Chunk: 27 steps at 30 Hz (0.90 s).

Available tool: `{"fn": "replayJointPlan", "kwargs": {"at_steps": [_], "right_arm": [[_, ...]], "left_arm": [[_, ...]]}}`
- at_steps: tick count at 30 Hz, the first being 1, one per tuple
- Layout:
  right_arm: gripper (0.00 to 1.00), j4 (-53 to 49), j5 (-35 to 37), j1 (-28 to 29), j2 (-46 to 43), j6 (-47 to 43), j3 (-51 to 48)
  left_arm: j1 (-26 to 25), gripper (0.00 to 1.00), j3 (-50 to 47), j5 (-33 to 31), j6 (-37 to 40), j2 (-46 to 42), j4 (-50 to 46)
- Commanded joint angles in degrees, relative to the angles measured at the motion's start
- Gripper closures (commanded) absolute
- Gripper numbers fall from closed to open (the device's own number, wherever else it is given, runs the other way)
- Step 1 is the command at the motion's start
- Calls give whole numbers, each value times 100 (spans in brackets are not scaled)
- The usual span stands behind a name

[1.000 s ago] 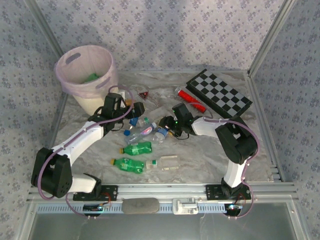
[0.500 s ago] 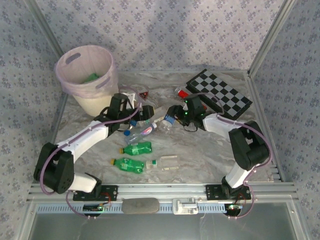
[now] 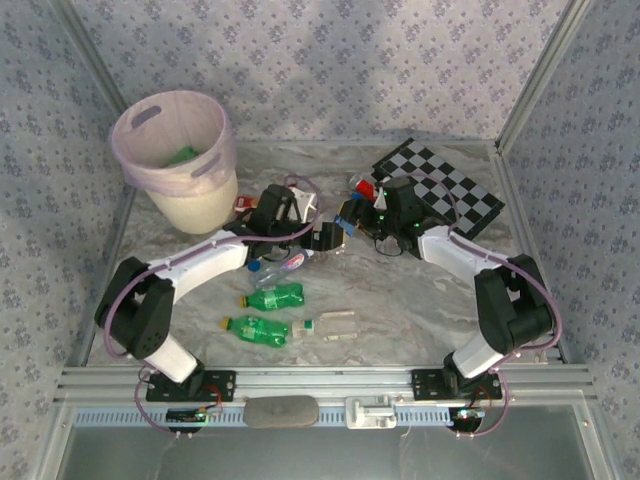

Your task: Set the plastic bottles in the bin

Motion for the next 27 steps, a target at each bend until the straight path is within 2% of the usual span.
{"fn": "replayJointPlan", "kwargs": {"at_steps": [1, 7, 17, 21, 23, 27], "right_arm": [[49, 28, -129, 0, -180, -151, 114], [50, 48, -156, 9, -228, -142, 86], [51, 147, -217, 61, -185, -58, 109], [51, 193, -211, 88, -158, -32, 123], [51, 214, -217, 95, -143, -32, 118], [49, 230, -211, 100, -140, -21, 109]], "left_arm": [[-77, 0, 285, 273, 144, 239, -84], [-116, 3, 445, 315, 175, 519, -134], [-122, 16, 554, 392, 157, 789, -66], [-122, 28, 597, 414, 153, 833, -63], [-120, 37, 602, 397, 170, 829, -61], [-124, 47, 582, 323, 163, 802, -72]]}}
